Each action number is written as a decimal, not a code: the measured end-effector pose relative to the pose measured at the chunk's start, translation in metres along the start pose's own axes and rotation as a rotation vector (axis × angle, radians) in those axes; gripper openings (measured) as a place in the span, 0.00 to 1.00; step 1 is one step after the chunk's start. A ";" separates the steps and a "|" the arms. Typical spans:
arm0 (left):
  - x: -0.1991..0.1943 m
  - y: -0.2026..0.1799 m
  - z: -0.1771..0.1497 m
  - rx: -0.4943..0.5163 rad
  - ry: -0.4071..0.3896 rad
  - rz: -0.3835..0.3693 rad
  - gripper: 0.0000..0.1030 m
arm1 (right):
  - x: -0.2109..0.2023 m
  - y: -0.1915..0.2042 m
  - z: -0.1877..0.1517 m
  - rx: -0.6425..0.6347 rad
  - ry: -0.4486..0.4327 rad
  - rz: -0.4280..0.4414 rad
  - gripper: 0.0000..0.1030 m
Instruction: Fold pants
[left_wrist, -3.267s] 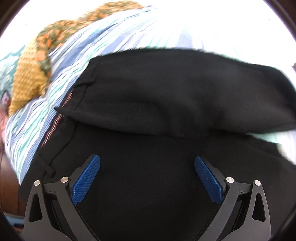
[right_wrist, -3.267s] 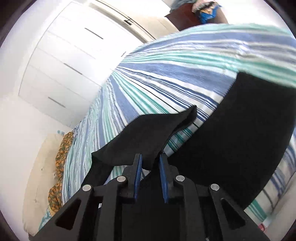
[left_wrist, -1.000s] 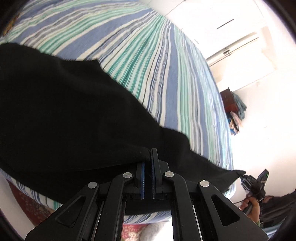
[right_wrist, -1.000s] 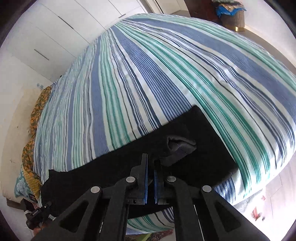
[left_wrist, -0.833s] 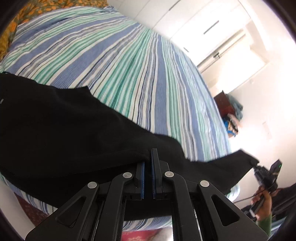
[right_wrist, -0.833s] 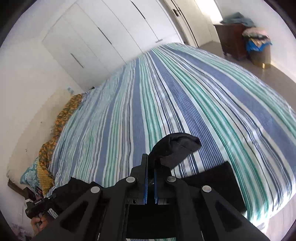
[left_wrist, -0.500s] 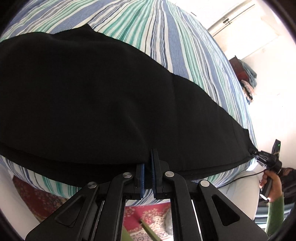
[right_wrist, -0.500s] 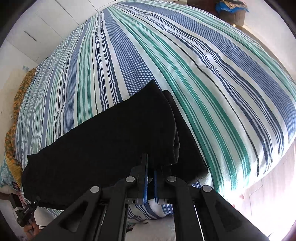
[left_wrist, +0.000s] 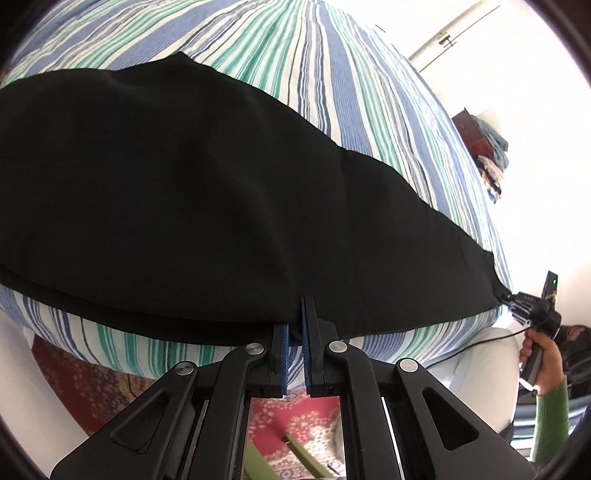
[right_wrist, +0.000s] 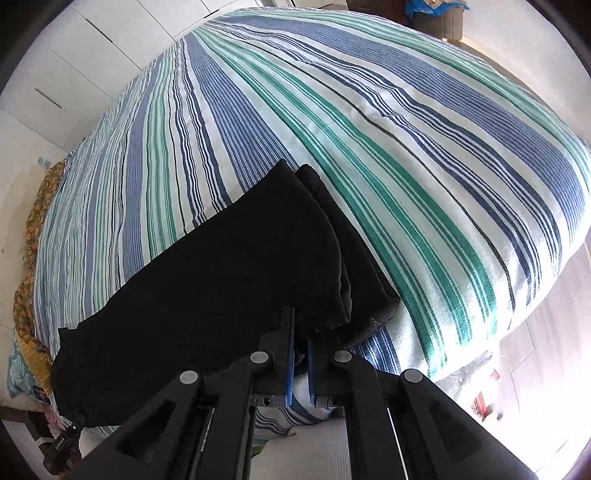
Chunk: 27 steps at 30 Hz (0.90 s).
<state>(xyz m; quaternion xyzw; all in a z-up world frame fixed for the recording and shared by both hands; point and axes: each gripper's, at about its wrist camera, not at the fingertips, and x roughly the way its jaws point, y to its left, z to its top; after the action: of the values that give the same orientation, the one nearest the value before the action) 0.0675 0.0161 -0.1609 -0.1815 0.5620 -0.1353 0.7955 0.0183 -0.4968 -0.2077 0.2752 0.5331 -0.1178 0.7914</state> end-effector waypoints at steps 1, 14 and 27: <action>0.001 -0.004 -0.003 0.015 -0.001 0.012 0.04 | -0.001 0.004 0.000 -0.018 -0.008 -0.015 0.05; -0.016 0.034 -0.013 -0.211 -0.087 0.034 0.60 | -0.002 0.008 -0.004 -0.035 -0.050 -0.071 0.06; -0.025 0.073 -0.029 -0.429 -0.122 -0.002 0.02 | -0.001 0.012 -0.007 -0.051 -0.057 -0.096 0.07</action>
<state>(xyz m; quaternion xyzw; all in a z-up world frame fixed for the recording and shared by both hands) 0.0329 0.0883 -0.1801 -0.3549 0.5287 -0.0021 0.7710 0.0180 -0.4831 -0.2048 0.2254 0.5257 -0.1498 0.8065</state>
